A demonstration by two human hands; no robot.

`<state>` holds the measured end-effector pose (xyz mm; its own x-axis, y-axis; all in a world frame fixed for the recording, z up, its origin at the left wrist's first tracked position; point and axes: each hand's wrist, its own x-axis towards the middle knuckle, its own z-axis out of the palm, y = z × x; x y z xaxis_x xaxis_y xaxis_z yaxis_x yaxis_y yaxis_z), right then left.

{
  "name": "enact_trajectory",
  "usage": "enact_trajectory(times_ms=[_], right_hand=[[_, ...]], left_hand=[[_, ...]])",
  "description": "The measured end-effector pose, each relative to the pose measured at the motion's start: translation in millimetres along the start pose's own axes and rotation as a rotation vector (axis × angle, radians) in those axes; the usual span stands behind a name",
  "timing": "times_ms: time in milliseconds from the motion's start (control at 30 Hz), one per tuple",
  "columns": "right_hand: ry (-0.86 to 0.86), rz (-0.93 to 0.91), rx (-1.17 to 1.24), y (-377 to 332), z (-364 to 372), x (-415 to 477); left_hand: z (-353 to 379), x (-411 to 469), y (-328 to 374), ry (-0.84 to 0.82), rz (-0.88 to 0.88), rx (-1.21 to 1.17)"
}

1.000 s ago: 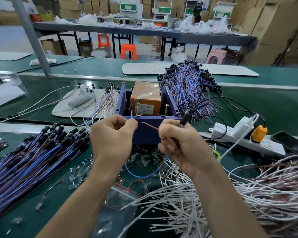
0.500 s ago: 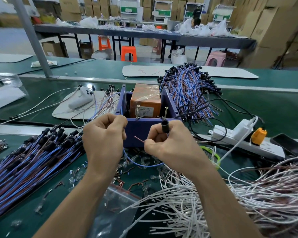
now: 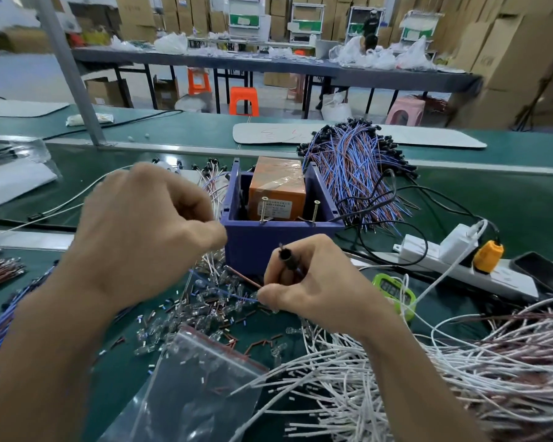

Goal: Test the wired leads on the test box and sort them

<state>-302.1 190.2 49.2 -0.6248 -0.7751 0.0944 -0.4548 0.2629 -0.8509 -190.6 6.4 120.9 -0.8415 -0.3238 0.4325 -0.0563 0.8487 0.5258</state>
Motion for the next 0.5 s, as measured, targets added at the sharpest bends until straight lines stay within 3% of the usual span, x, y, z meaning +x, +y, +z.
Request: enact_trajectory(times_ms=[67,133,300,367,500], right_hand=[[0.003,-0.002,0.007,-1.0,1.8,0.5],[0.007,-0.016,0.013,-1.5,3.6,0.7],[-0.05,0.006,0.046,-3.1,5.4,-0.1],[-0.08,-0.015,0.174,-6.1,7.0,0.5],[0.068,-0.024,0.513,-2.9,7.2,5.0]], left_hand=[[-6.6,-2.7,5.4,-0.279,0.101,-0.266],[-1.1,-3.6,9.9,-0.435,0.133,-0.384],[19.6,-0.3,11.7,-0.372,0.157,-0.436],[19.8,0.0,7.3,-0.343,0.125,-0.435],[20.1,3.6,-1.9,-0.127,-0.039,-0.327]])
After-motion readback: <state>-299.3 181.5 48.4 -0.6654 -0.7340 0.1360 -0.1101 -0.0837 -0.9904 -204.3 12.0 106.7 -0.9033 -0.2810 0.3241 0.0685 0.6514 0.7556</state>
